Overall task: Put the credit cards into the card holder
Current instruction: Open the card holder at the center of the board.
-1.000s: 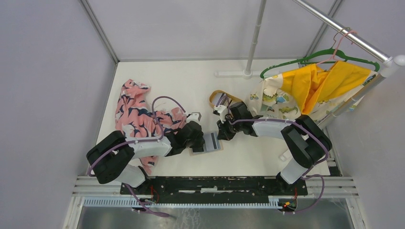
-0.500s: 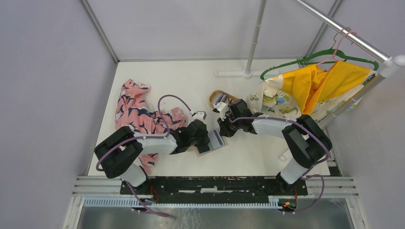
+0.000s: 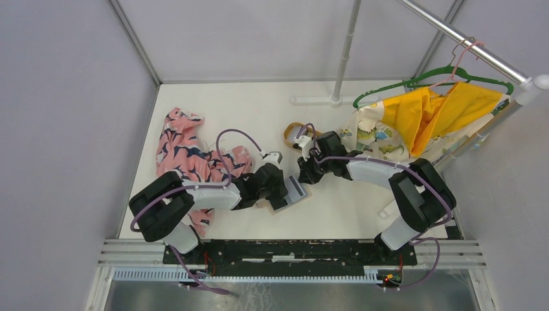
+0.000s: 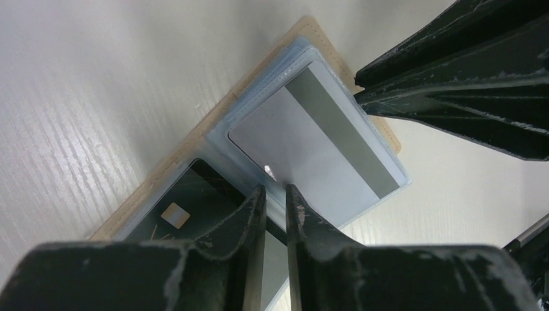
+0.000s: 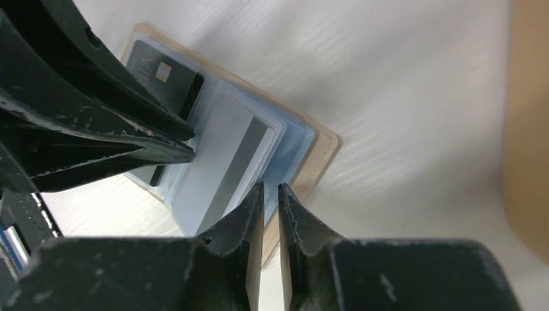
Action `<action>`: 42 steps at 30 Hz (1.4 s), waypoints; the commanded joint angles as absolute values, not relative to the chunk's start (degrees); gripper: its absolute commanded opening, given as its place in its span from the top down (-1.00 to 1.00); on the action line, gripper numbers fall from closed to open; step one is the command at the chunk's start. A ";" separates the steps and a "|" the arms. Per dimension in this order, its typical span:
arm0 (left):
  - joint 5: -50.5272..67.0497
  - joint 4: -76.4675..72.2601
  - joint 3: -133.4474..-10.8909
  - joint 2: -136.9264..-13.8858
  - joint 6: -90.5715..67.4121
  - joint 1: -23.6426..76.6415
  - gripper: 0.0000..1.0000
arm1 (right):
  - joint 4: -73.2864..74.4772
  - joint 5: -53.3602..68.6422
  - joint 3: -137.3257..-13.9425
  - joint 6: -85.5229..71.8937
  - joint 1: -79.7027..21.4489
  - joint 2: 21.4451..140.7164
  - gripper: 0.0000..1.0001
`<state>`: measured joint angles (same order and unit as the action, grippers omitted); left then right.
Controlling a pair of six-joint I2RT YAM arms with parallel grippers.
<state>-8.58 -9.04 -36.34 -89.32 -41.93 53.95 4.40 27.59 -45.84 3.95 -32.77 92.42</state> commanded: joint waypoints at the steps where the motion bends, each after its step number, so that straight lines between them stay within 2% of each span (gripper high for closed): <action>1: -8.91 -7.03 -35.24 -86.20 -40.96 54.66 0.50 | 2.88 32.82 -46.15 3.81 -32.53 89.23 0.62; 11: -8.92 -6.35 -33.16 -79.28 -41.74 54.66 0.21 | -1.84 43.81 -45.00 -2.53 -32.42 91.61 0.60; 16: -9.79 -5.64 -32.06 -76.38 -42.28 54.65 0.02 | -2.39 43.50 -44.31 -3.70 -31.32 92.53 0.34; 19: -9.73 -7.05 -30.69 -74.82 -43.22 54.67 0.00 | -1.60 41.94 -44.50 -3.32 -31.21 94.36 0.29; 21: -9.59 -9.00 -29.43 -74.48 -44.05 54.53 0.06 | -0.68 41.46 -44.97 -2.91 -31.19 95.79 0.29; 24: -9.67 -10.68 -28.93 -75.78 -44.91 54.44 0.38 | -0.10 40.06 -45.30 -2.29 -31.11 96.75 0.28; 27: -9.14 -10.64 -30.13 -78.41 -44.68 54.47 0.51 | -0.13 39.06 -45.01 -1.98 -31.11 96.77 0.24; 32: -10.11 -8.97 -32.02 -81.62 -43.88 54.49 0.64 | -0.09 38.75 -45.12 -1.55 -31.01 96.73 0.16; 42: -9.54 -9.95 -32.54 -87.19 -43.49 54.49 0.69 | -0.86 44.83 -44.67 -4.83 -30.95 98.79 0.15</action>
